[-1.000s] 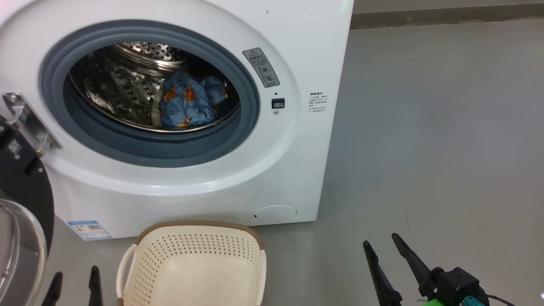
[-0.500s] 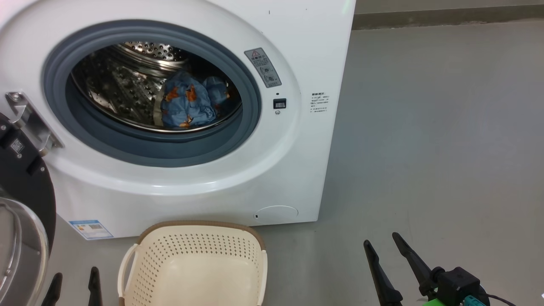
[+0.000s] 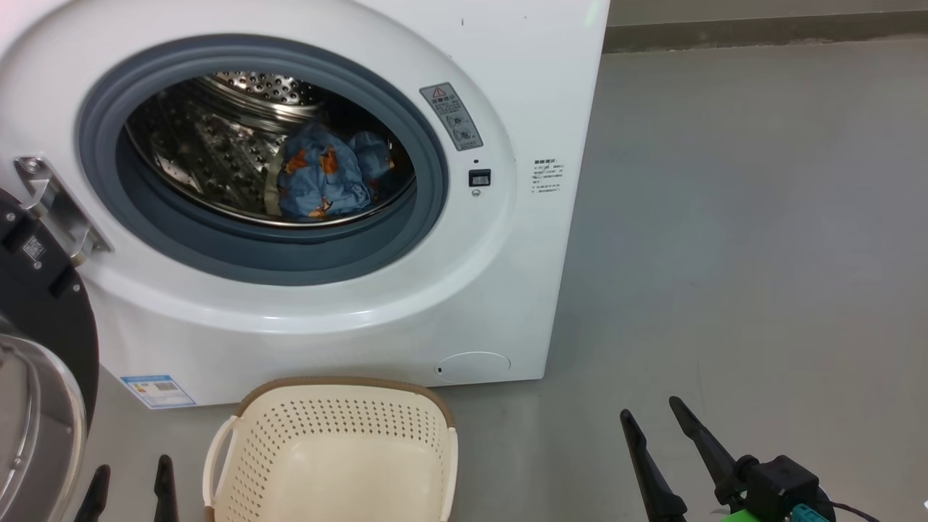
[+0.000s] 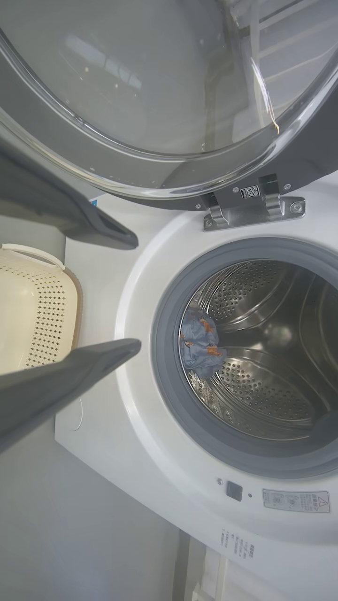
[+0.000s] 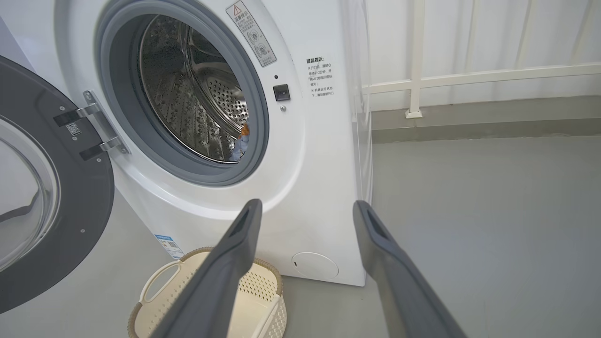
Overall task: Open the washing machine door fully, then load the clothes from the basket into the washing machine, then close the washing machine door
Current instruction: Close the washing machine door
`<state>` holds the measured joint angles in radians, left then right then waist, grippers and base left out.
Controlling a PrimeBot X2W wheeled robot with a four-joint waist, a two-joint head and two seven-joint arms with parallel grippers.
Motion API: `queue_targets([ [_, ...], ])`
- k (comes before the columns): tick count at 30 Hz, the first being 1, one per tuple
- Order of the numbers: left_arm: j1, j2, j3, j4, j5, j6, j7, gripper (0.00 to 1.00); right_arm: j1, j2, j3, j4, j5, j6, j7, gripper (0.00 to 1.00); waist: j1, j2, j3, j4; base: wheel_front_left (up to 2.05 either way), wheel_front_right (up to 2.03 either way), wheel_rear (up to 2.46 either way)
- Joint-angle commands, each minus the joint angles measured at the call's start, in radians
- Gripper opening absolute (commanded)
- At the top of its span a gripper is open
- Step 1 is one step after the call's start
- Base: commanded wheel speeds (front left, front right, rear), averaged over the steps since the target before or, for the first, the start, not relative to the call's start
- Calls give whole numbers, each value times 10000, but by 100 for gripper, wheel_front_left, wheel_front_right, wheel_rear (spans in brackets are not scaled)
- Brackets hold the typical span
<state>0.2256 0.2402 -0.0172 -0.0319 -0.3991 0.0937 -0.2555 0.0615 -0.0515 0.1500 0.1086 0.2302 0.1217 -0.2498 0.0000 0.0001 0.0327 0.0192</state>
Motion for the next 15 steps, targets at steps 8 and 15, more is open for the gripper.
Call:
queue_targets([
  [8, -327, 91, 502, -123, 175, 5, -63, 100, -145, 13, 254, -198, -80, 90, -120, 100, 0, -1, -59, 56, -23, 23, 0],
  [15, -304, 53, 524, -117, 180, -18, -63, 100, -148, 13, 276, -151, -69, 90, -120, 100, 0, -1, -105, 39, -122, 122, 0],
])
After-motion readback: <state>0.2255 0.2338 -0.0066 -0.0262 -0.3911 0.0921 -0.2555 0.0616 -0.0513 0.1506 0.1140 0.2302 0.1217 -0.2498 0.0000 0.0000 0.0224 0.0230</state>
